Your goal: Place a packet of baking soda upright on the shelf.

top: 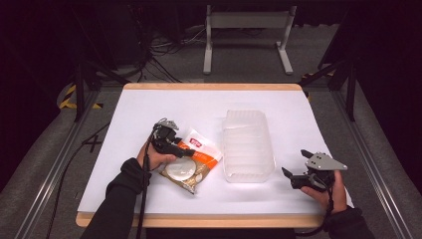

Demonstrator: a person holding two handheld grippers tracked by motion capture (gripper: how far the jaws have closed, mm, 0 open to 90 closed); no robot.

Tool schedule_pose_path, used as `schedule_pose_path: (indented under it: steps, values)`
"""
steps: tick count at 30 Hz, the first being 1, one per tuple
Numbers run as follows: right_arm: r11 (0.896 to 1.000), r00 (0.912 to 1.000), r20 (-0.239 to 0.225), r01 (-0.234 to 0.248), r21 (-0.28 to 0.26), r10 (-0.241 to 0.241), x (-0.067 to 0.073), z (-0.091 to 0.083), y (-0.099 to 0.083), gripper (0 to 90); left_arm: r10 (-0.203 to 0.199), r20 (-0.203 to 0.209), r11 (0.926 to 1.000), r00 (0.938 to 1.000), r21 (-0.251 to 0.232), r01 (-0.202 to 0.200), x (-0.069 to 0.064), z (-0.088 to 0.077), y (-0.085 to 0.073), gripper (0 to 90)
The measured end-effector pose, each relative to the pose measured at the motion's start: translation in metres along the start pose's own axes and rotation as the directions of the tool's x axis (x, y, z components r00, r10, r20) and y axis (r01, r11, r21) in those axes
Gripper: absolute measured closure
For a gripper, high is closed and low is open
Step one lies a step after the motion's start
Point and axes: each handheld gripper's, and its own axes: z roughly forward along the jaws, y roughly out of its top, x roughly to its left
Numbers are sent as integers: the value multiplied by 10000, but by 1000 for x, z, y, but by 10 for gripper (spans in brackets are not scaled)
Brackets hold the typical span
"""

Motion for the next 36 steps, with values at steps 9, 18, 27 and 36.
schedule_pose_path:
  steps: [9,18,27,36]
  values:
    - [9999,9999,42,142,72,-142,1,2,0,109,692,249,9963,9973,498,-704,-3,10,9,823]
    - [9999,9999,21,148,57,-148,1,1,-1,109,935,-23,9956,9956,-66,-935,-12,-10,9,899]
    - [10000,10000,15,33,24,-33,-1,1,-2,109,1025,-461,9909,9937,-824,-1061,-25,-46,-3,899]
    - [10000,10000,32,5,55,-5,-1,0,-2,109,1892,-459,9633,9809,-1849,-1944,-62,-73,3,900]
